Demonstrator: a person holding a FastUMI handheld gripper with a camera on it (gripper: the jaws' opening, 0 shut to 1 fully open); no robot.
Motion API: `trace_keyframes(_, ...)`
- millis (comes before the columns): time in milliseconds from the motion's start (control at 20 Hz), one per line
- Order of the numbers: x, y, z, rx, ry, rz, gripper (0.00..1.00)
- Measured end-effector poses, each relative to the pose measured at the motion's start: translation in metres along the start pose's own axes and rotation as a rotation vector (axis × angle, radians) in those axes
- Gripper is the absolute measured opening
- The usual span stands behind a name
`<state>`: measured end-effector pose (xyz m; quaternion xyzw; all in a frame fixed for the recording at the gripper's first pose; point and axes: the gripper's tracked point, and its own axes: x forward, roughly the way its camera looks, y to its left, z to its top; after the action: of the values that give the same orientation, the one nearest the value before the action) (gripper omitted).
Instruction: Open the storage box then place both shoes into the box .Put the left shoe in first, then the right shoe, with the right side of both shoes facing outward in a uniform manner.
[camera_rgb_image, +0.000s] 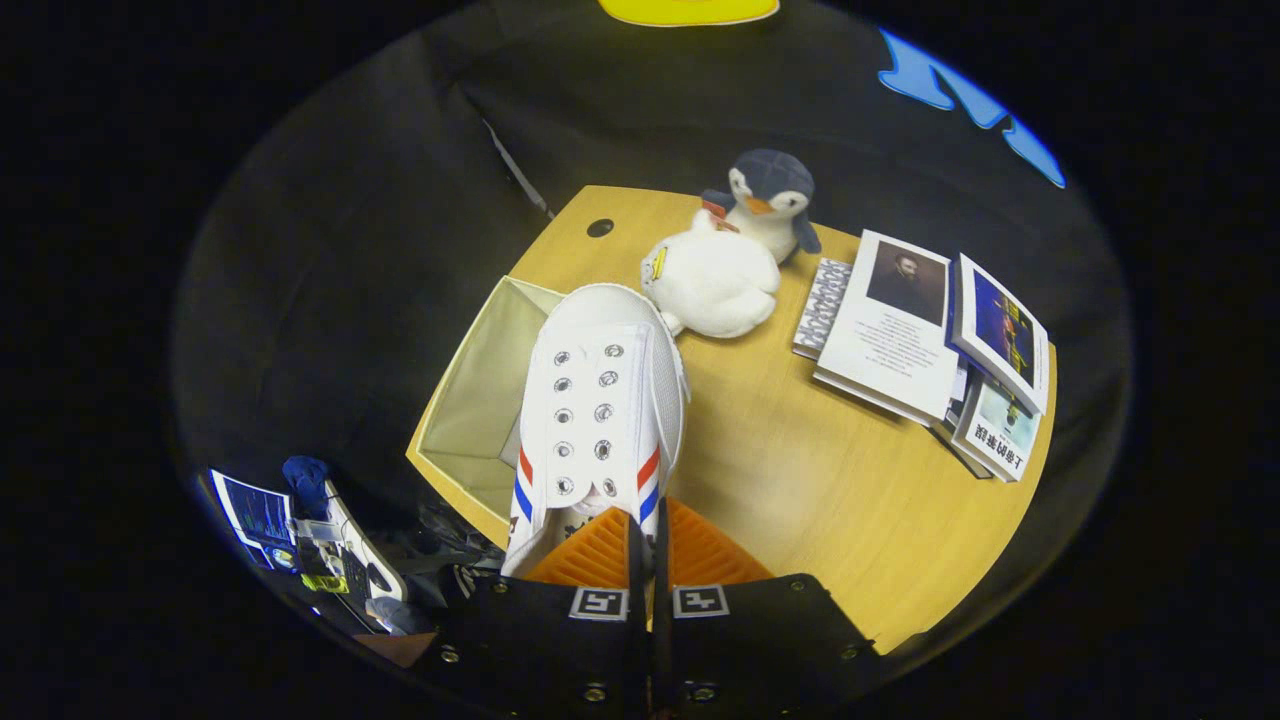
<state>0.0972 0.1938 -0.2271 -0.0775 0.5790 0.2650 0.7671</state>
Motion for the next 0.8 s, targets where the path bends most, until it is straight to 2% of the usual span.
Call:
trace_keyframes(250, 0.02, 0.051, 0.028, -0.061, 0.01, 0.042, 0.02)
trace_keyframes(600, 0.058, 0.091, 0.043, -0.12, 0.058, 0.011, 0.02)
trace_keyframes(800, 0.073, 0.106, 0.053, -0.105, 0.062, 0.008, 0.02)
